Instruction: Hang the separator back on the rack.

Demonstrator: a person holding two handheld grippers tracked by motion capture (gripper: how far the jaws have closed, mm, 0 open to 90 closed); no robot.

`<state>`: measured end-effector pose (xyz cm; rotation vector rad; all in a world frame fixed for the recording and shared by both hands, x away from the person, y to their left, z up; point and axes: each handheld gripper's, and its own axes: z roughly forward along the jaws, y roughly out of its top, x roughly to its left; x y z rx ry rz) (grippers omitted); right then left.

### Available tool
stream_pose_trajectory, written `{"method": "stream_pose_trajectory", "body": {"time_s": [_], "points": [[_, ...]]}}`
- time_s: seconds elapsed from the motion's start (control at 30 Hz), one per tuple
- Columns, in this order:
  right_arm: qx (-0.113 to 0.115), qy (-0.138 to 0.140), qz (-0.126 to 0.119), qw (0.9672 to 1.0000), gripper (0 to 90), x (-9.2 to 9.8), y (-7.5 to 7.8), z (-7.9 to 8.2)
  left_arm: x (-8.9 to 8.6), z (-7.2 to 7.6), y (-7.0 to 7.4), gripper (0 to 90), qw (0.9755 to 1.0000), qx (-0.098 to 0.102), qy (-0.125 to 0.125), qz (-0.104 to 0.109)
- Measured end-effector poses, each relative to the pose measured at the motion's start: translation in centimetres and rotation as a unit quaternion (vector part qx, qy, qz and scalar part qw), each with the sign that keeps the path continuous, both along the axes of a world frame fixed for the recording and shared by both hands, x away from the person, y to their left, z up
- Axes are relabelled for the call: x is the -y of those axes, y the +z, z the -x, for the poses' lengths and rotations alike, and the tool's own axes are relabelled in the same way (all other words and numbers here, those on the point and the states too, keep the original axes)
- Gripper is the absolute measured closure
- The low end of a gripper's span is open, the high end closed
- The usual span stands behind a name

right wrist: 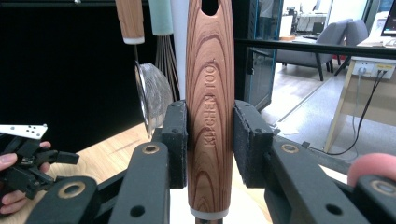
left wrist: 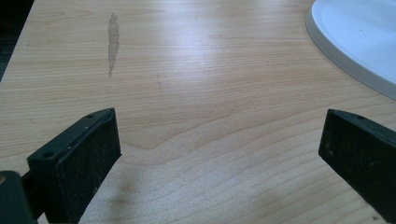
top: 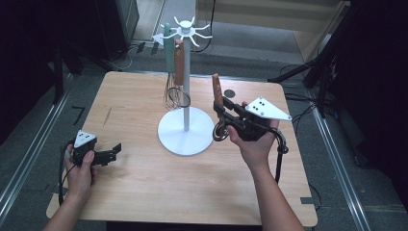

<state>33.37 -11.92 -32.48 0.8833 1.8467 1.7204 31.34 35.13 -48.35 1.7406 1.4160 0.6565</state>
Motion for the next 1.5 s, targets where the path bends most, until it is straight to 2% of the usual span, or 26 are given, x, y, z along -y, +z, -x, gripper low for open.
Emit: {"method": "stream_pose_trajectory", "body": {"time_s": [0.5,0.77,1.03,1.5], "points": [[0.019,0.006,-0.003,0.9998,69.9,-0.5,1.5,0.2,0.1,0.0,0.0,0.0,1.0,-0.002,-0.004,-0.003],[0.037,0.011,-0.022,0.999,69.9,-1.1,2.3,0.5,0.1,0.0,0.0,0.0,1.0,-0.002,-0.004,-0.001],[0.06,0.001,-0.03,0.9977,69.9,-2.2,3.4,0.6,0.1,0.0,0.0,0.0,1.0,-0.003,-0.004,-0.001],[0.072,-0.004,-0.046,0.9963,69.9,-3.2,4.8,0.2,0.1,0.0,0.0,0.0,1.0,-0.003,-0.006,-0.001]]}}
